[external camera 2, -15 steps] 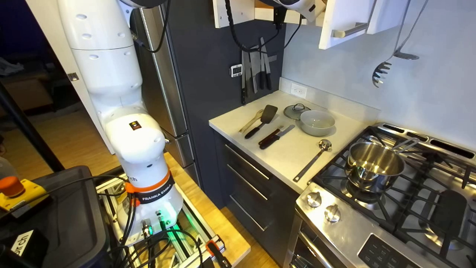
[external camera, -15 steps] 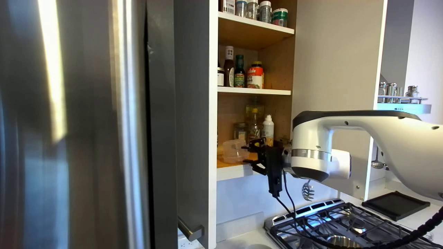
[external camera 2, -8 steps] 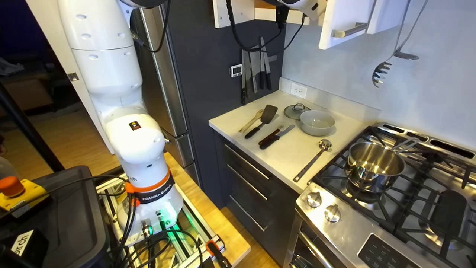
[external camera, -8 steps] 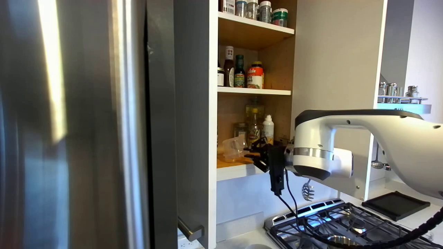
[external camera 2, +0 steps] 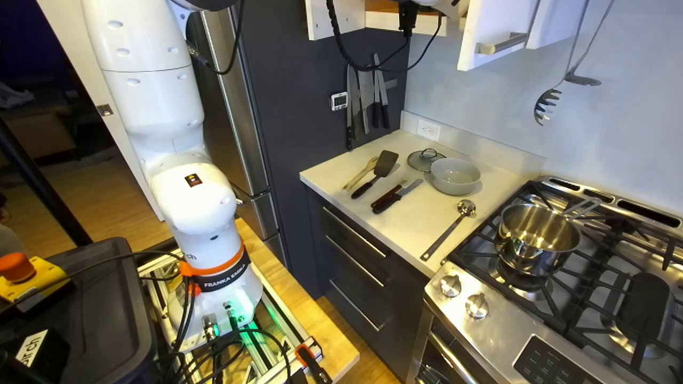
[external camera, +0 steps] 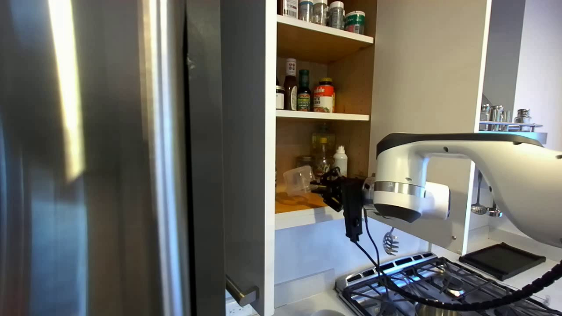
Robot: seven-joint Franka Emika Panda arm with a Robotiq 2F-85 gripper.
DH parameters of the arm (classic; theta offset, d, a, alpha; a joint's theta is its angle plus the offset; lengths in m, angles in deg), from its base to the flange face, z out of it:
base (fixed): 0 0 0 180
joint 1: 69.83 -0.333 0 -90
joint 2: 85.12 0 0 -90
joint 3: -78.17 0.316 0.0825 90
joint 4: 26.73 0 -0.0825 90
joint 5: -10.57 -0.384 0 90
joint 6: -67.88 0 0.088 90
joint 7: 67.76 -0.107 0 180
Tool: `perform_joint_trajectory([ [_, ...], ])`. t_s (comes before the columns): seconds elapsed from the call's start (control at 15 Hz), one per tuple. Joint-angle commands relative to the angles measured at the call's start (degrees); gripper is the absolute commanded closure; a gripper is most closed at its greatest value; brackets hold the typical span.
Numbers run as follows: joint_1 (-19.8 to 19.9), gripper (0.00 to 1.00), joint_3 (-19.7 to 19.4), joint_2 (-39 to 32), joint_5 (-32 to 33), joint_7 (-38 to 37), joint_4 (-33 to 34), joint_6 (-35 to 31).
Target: Flip the clear bowl in the bottom of the cupboard shelf anticlockwise to position it upright
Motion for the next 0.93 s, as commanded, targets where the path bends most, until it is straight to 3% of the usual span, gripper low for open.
perform_joint_trajectory([
  [0.0,0.3,0.94,-0.4,2.2,3.6,2.0,-0.5,1.5],
  [0.87,0.4,0.94,-1.0,6.2,29.8,14.2,-1.5,-0.3],
])
